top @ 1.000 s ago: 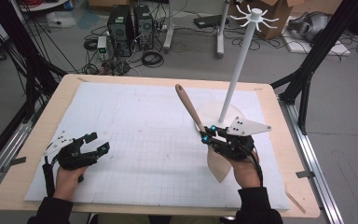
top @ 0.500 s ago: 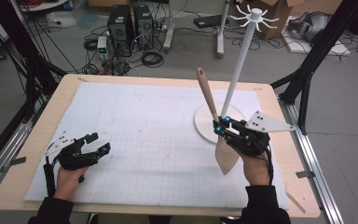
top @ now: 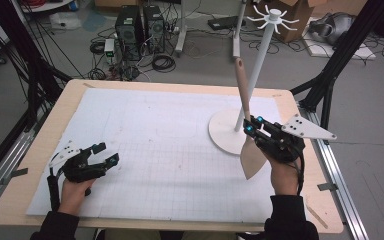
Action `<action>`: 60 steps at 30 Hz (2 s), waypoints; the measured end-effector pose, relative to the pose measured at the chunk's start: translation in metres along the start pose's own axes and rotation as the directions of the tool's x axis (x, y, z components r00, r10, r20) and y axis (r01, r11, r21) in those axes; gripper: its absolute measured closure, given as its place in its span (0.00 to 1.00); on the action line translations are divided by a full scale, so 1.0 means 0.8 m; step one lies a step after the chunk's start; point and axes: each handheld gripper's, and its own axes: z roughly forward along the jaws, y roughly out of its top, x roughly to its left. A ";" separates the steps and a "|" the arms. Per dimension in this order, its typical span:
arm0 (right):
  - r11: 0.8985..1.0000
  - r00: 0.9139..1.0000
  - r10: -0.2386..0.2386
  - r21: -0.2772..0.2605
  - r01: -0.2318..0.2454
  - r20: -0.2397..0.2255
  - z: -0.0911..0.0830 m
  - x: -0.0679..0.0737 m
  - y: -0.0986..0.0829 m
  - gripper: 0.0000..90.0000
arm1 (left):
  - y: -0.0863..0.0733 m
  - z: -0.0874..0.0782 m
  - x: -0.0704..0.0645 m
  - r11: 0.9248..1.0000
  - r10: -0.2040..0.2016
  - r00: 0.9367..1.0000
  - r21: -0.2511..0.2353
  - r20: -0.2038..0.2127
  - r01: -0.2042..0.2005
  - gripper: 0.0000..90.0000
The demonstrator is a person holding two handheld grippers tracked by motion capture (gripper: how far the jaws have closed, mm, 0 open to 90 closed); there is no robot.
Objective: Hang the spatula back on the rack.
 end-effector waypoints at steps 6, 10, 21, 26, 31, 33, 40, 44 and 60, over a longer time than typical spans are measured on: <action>0.999 0.999 0.020 -0.042 -0.018 0.038 -0.011 -0.010 0.008 0.87 | 0.000 0.000 0.000 1.000 -0.002 1.000 0.003 0.002 0.002 0.24; 0.998 0.998 0.024 -0.061 -0.020 0.066 -0.018 -0.015 0.014 0.87 | 0.000 0.001 -0.001 1.000 -0.002 1.000 0.000 0.002 0.002 0.24; 0.992 0.987 0.070 -0.115 -0.054 0.143 -0.031 -0.036 0.029 0.87 | -0.001 0.001 -0.002 1.000 0.001 1.000 0.004 0.004 -0.001 0.24; 0.991 0.982 0.085 -0.112 -0.067 0.169 -0.030 -0.044 0.031 0.87 | -0.001 0.002 -0.002 1.000 0.001 1.000 0.004 0.004 -0.001 0.24; 0.992 0.979 0.084 -0.106 -0.065 0.186 -0.025 -0.047 0.034 0.87 | -0.001 0.002 -0.002 1.000 0.003 1.000 0.004 0.005 -0.003 0.24; 0.993 0.978 0.086 -0.096 -0.068 0.190 -0.023 -0.048 0.035 0.87 | -0.001 0.002 -0.002 1.000 0.002 1.000 0.004 0.005 -0.002 0.24; 0.993 0.974 0.100 -0.088 -0.083 0.205 -0.018 -0.055 0.036 0.87 | -0.001 0.002 -0.002 1.000 0.001 1.000 0.003 0.005 -0.001 0.24; 0.994 0.975 0.091 -0.082 -0.076 0.204 -0.015 -0.056 0.038 0.87 | -0.001 0.002 -0.002 1.000 0.002 1.000 0.003 0.004 -0.002 0.24; 0.996 0.970 0.088 -0.043 -0.080 0.226 -0.006 -0.058 0.042 0.87 | -0.001 0.002 -0.002 1.000 0.002 1.000 0.004 0.005 -0.002 0.24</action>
